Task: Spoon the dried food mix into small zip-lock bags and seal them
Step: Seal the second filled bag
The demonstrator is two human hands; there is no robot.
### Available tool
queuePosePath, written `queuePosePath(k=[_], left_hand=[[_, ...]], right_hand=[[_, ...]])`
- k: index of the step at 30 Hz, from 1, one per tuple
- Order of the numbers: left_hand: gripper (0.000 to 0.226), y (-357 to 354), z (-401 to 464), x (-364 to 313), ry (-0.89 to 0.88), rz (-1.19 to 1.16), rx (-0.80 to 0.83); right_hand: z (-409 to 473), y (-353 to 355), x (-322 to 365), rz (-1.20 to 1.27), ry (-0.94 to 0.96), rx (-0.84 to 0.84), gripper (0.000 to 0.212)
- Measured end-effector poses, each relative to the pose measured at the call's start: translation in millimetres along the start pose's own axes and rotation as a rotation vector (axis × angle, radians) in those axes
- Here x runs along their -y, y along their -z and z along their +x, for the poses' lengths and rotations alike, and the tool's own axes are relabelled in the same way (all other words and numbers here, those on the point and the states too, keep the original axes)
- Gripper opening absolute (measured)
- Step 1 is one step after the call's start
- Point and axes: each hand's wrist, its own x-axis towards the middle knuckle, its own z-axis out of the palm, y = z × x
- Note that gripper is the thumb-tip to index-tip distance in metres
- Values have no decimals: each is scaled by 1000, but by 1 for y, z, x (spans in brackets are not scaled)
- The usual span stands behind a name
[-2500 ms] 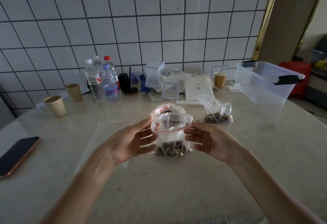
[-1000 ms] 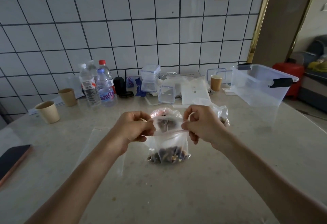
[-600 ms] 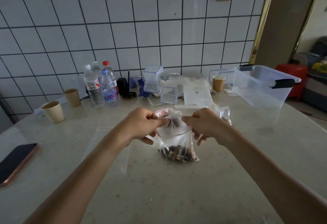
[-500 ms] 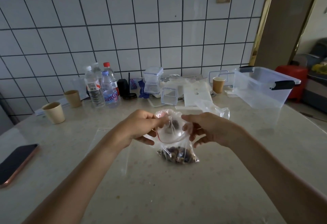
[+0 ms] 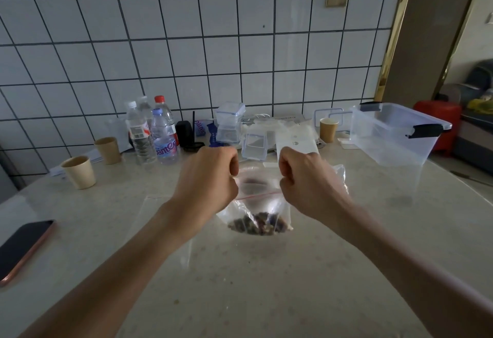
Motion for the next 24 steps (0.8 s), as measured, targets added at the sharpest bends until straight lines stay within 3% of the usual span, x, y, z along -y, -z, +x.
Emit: queuePosePath(k=[2,4,7,9,11,14,16,18,21,24], left_hand=[[28,4,-2,-2,-45,96,-9],[21,7,-1,2,-36,104,40],[11,9,3,11,24,-65,153],[13,7,5,13,29,-183,210],[14,7,5,13,31,-293,236],[11,8,7,16,52,-418,208],[8,7,9,19,34,-410,178],[9,3,8,22,-24,-368,97],[12,1,2,24,-276,-241,-51],[25,4,-5,25,-473,-67,66]], right_hand=[[-1,1,2,-131,51,-6,22],[4,6,-2,-135,-64,60,11],[14,17,-7,319,-424,296,18],[15,19,-11,524,-492,377,19],[12,16,-16,507,-364,315,19],[2,15,-16,297,81,101,21],[-6,15,-15,222,283,202,33],[-13,7,-16,14,374,288,48],[-12,-13,-20,-307,527,151,50],[-3,-16,-23,-235,499,134,33]])
